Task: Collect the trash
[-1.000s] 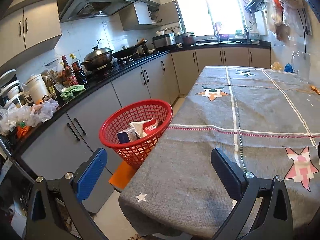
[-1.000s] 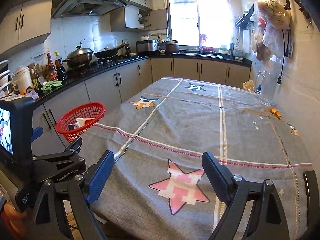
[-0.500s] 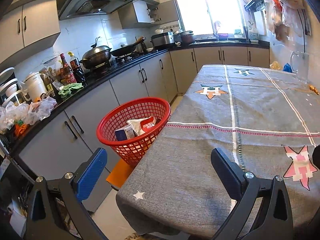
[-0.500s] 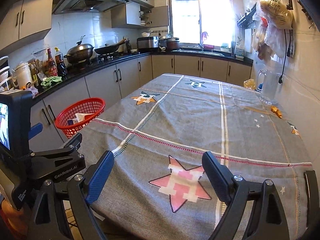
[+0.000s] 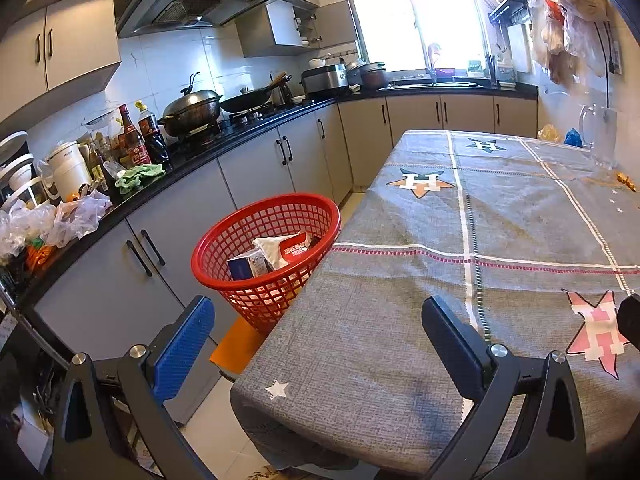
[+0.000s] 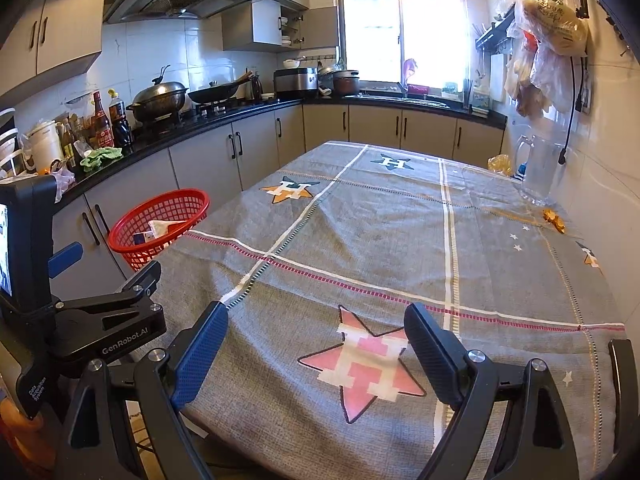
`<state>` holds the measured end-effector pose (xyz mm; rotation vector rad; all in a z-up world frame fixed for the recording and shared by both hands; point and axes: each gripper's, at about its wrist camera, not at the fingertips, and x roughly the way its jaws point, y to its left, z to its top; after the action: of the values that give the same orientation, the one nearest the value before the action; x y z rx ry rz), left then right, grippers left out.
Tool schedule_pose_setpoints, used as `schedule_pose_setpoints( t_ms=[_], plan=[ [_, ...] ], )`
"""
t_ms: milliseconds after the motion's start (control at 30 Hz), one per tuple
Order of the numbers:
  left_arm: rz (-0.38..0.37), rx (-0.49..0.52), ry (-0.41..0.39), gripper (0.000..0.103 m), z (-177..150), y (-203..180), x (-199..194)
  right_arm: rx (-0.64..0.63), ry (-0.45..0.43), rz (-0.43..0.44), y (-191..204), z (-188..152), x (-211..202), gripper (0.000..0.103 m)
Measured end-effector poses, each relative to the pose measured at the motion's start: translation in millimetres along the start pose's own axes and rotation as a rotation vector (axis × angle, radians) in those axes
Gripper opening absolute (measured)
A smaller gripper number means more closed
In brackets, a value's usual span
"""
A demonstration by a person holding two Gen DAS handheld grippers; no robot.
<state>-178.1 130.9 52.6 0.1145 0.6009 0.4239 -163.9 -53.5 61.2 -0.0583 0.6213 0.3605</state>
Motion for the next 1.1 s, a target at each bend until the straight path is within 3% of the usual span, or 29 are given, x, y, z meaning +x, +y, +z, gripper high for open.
schedule_pose_setpoints(
  t_ms=[1100],
  plan=[
    [-0.007, 0.004, 0.000, 0.103, 0.0, -4.4, -1.5, 0.009, 0.017, -0.003, -1.9, -3.0, 5.4, 0.093]
  ],
)
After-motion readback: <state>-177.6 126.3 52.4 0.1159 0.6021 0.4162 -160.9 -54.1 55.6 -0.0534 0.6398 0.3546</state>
